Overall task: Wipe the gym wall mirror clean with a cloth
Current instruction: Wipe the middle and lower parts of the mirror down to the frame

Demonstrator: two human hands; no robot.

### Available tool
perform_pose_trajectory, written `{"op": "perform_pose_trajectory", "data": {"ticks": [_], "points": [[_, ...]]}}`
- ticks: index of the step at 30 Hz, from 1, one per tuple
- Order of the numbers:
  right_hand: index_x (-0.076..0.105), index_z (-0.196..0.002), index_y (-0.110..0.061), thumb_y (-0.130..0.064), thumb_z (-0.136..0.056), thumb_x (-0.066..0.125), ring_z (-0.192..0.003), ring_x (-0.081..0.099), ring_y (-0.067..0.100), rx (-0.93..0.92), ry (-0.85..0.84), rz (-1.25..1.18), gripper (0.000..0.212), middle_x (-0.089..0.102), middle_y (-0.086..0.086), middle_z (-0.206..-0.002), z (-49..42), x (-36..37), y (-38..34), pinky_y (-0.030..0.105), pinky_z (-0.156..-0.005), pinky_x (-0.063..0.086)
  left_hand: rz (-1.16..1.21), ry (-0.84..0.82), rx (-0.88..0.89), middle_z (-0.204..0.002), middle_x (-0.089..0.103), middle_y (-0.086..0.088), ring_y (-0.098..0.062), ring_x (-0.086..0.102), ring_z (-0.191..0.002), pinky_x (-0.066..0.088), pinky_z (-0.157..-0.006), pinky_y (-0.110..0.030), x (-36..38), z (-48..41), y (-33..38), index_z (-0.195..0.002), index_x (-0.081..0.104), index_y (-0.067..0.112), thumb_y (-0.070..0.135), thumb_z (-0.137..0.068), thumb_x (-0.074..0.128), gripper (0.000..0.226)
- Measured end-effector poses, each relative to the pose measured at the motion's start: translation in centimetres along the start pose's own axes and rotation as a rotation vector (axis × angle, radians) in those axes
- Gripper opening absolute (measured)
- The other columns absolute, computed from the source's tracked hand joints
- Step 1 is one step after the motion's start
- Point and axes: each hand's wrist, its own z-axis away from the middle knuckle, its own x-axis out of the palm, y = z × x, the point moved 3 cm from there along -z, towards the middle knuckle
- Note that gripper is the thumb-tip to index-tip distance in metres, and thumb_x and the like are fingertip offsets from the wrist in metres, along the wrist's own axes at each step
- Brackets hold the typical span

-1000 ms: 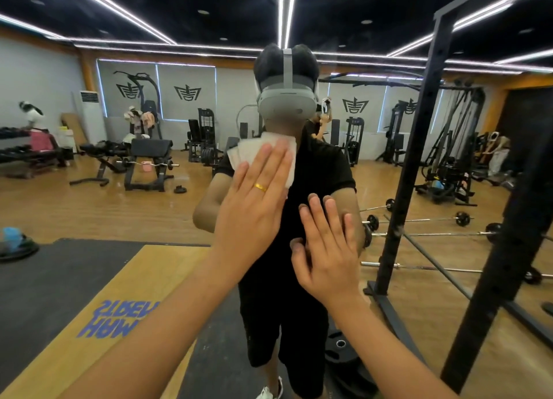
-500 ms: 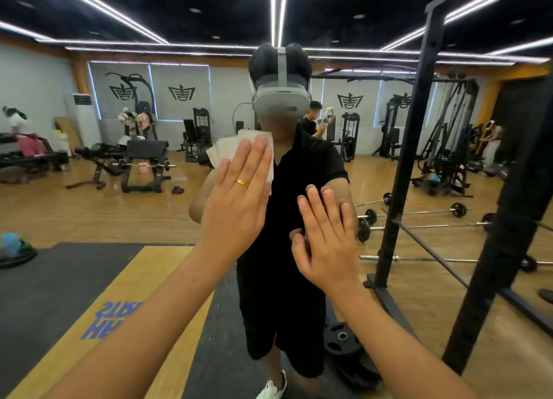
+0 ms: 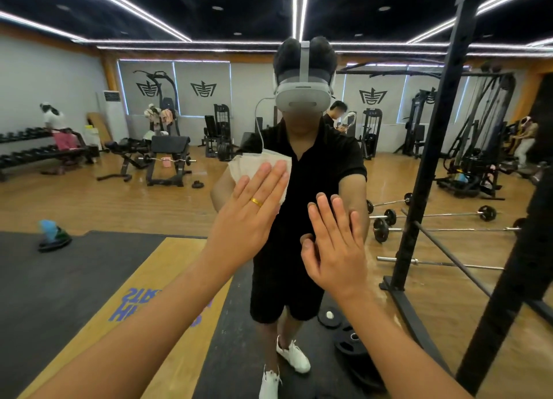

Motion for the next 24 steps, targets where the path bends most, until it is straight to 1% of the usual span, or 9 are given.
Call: {"op": "perform_pose_trajectory", "data": {"ticks": [3,5,8,11,13,15,17,18,24], "points": [[0.043,-0.154,-0.006,-0.027,-0.102,0.048,-0.155,0.026,0.031,-0.004,-0.004,0.005,0.057,0.035,0.013,-0.164,0.2,0.1,0.0,0.050,-0.128,0.013,-0.027,-0.057,0.054,-0.172,0.016,-0.006,-0.023,0.010,-0.160,0.012,-0.129,-0.041,-1.2,-0.3,-1.6,-0.164,0.019,0.011,-0.003,-0.098,0.045,0.072],[0.043,-0.154,-0.006,-0.028,-0.102,0.048,-0.156,0.025,0.031,0.006,-0.011,0.007,0.057,0.035,0.014,-0.164,0.4,0.2,-0.2,0.051,-0.128,0.014,-0.048,-0.059,0.045,-0.171,0.019,-0.007,-0.024,0.012,-0.159,0.014,-0.128,-0.042,-2.5,-1.4,-3.1,-0.163,0.020,0.010,-0.002,-0.099,0.046,0.070],[0.044,-0.154,-0.006,-0.028,-0.102,0.046,-0.156,0.024,0.031,0.012,-0.002,0.010,0.056,0.035,0.014,-0.164,0.5,0.4,-0.3,0.052,-0.127,0.015,0.033,0.041,-0.113,-0.171,0.021,-0.011,-0.026,0.012,-0.159,0.014,-0.127,-0.045,-4.3,-4.3,-4.8,-0.162,0.023,0.006,0.006,-0.105,0.046,0.062],[0.042,-0.155,-0.006,-0.029,-0.101,0.045,-0.154,0.028,0.033,-0.004,0.013,0.039,0.058,0.033,0.013,-0.165,0.4,0.5,0.0,0.053,-0.127,0.016,0.132,0.133,-0.262,-0.172,0.018,-0.008,-0.021,0.004,-0.160,0.009,-0.129,-0.042,-4.1,-5.0,-3.6,-0.163,0.023,0.007,0.005,-0.105,0.049,0.063],[0.039,-0.156,-0.007,-0.029,-0.100,0.045,-0.154,0.027,0.033,-0.018,0.022,0.065,0.060,0.028,0.011,-0.167,0.3,0.5,-0.2,0.053,-0.127,0.015,0.097,0.098,-0.163,-0.172,0.017,-0.008,-0.021,0.004,-0.160,0.012,-0.128,-0.043,-2.6,-2.5,-2.1,-0.163,0.022,0.008,0.003,-0.101,0.053,0.070],[0.037,-0.156,-0.007,-0.029,-0.099,0.046,-0.156,0.024,0.032,-0.022,0.036,0.070,0.062,0.024,0.010,-0.169,0.0,0.5,-0.4,0.053,-0.127,0.016,0.032,0.012,0.047,-0.171,0.018,-0.006,-0.023,0.012,-0.159,0.018,-0.127,-0.043,-1.6,0.3,-2.0,-0.163,0.021,0.009,0.002,-0.096,0.052,0.074],[0.039,-0.154,-0.005,-0.028,-0.098,0.046,-0.156,0.023,0.031,-0.012,0.041,0.069,0.061,0.030,0.012,-0.166,0.0,0.6,-0.5,0.053,-0.127,0.016,0.004,-0.005,0.179,-0.170,0.019,-0.005,-0.022,0.018,-0.158,0.021,-0.125,-0.042,-1.8,1.2,-3.5,-0.162,0.025,0.009,0.003,-0.097,0.044,0.068],[0.040,-0.153,-0.005,-0.028,-0.098,0.046,-0.156,0.023,0.032,-0.005,0.041,0.071,0.060,0.034,0.014,-0.163,0.1,0.5,-0.5,0.053,-0.127,0.016,0.002,0.015,0.185,-0.170,0.021,-0.005,-0.022,0.020,-0.157,0.021,-0.125,-0.042,-2.1,0.8,-4.3,-0.162,0.028,0.009,0.002,-0.099,0.042,0.065],[0.041,-0.152,-0.004,-0.029,-0.098,0.045,-0.154,0.027,0.034,0.009,0.033,0.063,0.059,0.037,0.016,-0.161,0.4,0.6,-0.7,0.054,-0.127,0.016,0.075,0.191,-0.087,-0.169,0.023,-0.008,-0.021,0.012,-0.158,0.012,-0.129,-0.041,-2.9,-3.6,-5.2,-0.161,0.026,0.007,-0.002,-0.100,0.052,0.067]]}}
